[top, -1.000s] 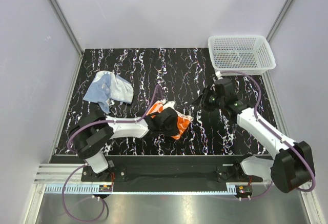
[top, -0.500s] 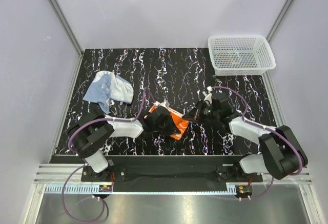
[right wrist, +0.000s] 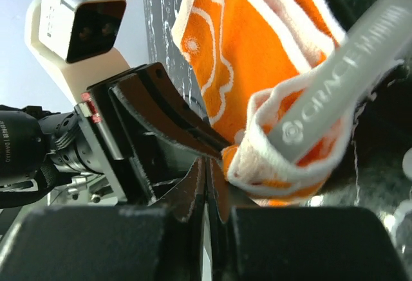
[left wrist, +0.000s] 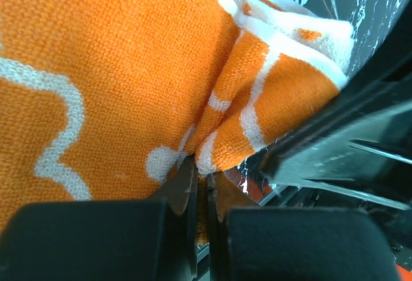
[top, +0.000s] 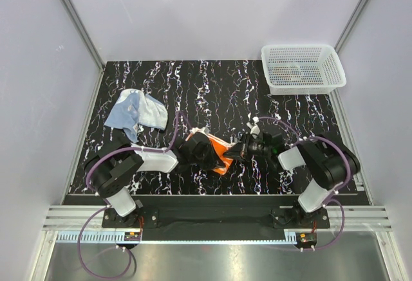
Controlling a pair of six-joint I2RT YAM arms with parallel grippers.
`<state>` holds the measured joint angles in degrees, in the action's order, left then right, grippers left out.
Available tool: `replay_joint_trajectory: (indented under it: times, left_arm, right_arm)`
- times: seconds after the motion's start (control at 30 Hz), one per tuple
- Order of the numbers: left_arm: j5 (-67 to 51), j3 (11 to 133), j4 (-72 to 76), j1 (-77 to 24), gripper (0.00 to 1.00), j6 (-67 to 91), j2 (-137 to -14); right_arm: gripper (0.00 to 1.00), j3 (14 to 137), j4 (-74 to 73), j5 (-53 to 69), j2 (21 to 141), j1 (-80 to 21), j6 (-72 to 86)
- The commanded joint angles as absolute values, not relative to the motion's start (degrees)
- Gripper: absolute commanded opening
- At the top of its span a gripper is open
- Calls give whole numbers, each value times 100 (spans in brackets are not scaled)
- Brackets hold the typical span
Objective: Roll the towels
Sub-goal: Roll the towel
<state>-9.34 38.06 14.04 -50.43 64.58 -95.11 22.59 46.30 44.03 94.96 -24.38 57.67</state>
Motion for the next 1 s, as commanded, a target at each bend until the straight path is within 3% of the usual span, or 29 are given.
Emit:
replay_joint_trajectory:
  times: [0.0, 0.27, 0.47, 0.57, 0.7, 0.97]
  left_arm:
    - [-1072, 3691, 1643, -4957, 0, 6513, -9571]
    - [-1134, 3560, 1626, -4896, 0, 6451, -9554]
    - [-985, 3498, 1354, -4904, 0, 6214, -9475]
    - [-923, 3480, 1214, -4904, 0, 6056, -9457]
    - [-844, 3463, 1072, -4913, 0, 5915, -9466]
    - [-879, 3551, 1099, -4913, 0, 5915, -9580]
  right_arm:
    - [5, 2267, 6053, 4650, 10027, -2487, 5994]
    - [0, 2636, 7250, 4439, 11696, -2435, 6266]
    - [0, 2777, 7384, 4176, 12129, -2128, 6311]
    - [0, 2882, 6639, 3869, 11937, -1978, 5979]
    - [0, 3164, 4505, 3121, 11339, -1986, 5274]
    - [0, 3735, 2770, 2505, 10162, -2013, 4509]
